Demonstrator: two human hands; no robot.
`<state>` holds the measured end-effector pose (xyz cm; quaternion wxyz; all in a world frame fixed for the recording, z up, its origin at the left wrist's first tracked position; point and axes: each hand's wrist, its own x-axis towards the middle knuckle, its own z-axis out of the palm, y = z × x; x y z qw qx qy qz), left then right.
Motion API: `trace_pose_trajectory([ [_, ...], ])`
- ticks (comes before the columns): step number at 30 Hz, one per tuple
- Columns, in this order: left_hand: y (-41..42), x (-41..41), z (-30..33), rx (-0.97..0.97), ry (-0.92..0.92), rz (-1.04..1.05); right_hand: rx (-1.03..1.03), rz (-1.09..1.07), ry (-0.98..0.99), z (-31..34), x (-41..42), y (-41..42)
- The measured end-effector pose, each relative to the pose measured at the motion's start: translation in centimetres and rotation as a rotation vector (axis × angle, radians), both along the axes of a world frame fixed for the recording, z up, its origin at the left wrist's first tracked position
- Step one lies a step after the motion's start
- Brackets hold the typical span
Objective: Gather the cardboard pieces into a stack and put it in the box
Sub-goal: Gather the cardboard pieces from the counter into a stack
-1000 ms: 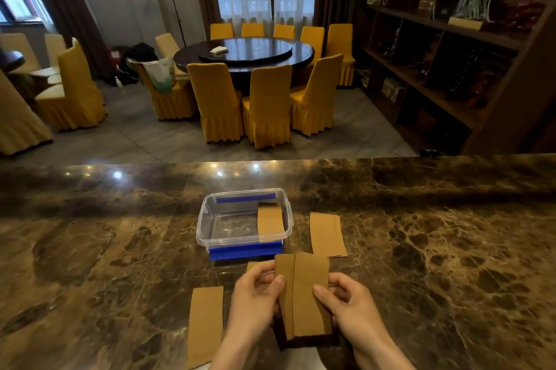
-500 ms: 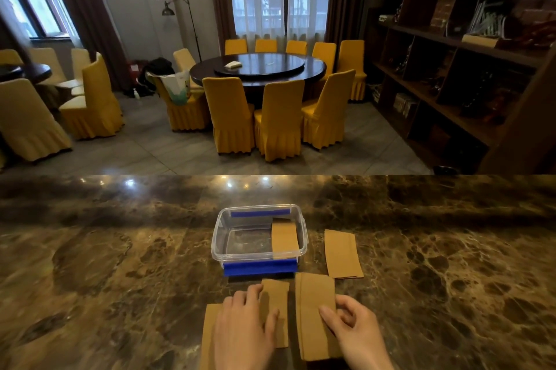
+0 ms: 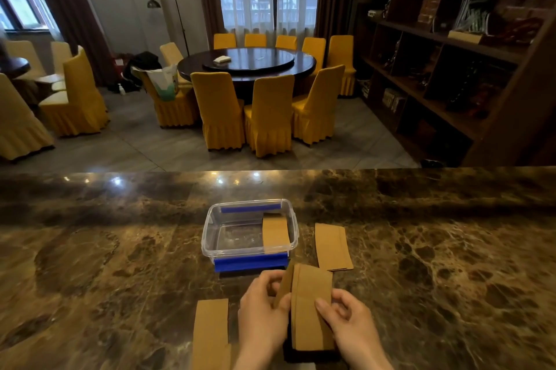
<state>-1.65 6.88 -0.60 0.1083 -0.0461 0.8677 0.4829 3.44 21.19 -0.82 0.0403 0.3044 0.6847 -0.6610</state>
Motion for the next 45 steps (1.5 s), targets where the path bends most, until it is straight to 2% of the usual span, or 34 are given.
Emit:
trace_pose_trajectory([
  [4,-0.7,0.2,0.1,0.33,-0.024,0.018,-0.003,-0.03,0.021,0.2,-0.1,-0.1],
  [9,-1.6,1.1,0.2,0.411,-0.087,-0.054,-0.044,-0.033,0.044,0.3,-0.2,-0.9],
  [12,-3.4,1.5,0.1,0.272,-0.033,-0.123,-0.076,-0.039,0.039,0.3,-0.3,-1.4],
  [16,-7.9,1.7,-0.1,-0.15,0.137,-0.234,-0.084,-0.035,0.035,0.1,-0.2,-2.1],
  [18,-10.1,1.6,0.0,-0.31,0.13,-0.35,-0.09,-0.012,0.024,-0.2,-0.2,-2.7],
  [21,-12.1,1.2,-0.1,-0.487,0.012,-0.531,-0.082,0.02,0.022,-0.5,-0.1,-3.5],
  [24,-12.7,1.3,-0.7,-0.552,-0.03,-0.606,-0.074,0.036,0.021,-0.6,0.1,-4.1],
  [30,-12.6,2.0,-1.3,-0.551,0.032,-0.567,-0.075,0.064,0.029,-0.5,0.6,-4.9],
  [34,-12.3,2.4,-1.1,-0.419,0.097,-0.43,-0.117,0.073,0.047,-0.2,1.0,-5.0],
  [37,-11.9,2.4,-0.6,-0.136,0.076,-0.215,-0.184,0.108,0.07,0.1,1.1,-5.0],
  [40,-11.3,2.0,0.1,0.091,0.076,-0.025,-0.167,0.133,0.084,0.2,0.9,-5.6],
  [45,-10.4,1.5,0.6,0.485,0.048,0.081,-0.064,0.119,0.072,-0.2,0.3,-6.8],
])
